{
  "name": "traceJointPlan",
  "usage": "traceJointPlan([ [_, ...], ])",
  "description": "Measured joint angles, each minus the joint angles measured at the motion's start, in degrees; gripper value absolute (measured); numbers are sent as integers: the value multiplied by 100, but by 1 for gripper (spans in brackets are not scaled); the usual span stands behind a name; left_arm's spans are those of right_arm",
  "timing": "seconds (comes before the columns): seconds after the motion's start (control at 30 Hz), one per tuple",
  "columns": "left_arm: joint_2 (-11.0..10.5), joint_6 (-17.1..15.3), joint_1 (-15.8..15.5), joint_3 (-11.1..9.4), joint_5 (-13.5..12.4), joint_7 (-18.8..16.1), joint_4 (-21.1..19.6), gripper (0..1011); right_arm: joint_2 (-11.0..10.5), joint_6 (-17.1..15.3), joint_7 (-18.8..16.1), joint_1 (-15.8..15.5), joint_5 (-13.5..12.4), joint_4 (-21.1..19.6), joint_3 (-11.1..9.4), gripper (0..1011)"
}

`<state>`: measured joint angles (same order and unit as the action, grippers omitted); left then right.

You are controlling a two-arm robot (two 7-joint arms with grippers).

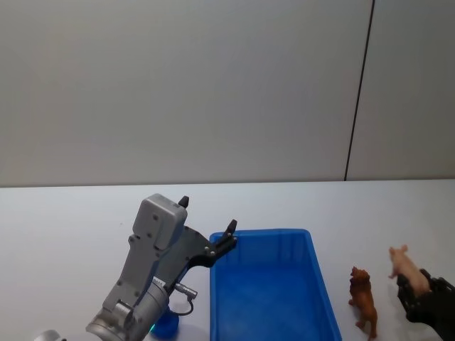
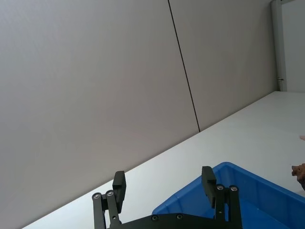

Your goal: Pick up the two dolls from the table and place them into the box.

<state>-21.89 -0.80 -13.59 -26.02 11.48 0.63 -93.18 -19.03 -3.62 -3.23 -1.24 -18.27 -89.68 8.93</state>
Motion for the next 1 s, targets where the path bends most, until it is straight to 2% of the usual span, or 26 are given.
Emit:
traceJointPlan([
  [0.53,0,0,0,0,0,0,0,1001,201,180,-1030,321,-50,-22,180,382],
  [1.0,0,0,0,0,0,0,0,1001,584,151,-2025,778,72,265,520,382],
])
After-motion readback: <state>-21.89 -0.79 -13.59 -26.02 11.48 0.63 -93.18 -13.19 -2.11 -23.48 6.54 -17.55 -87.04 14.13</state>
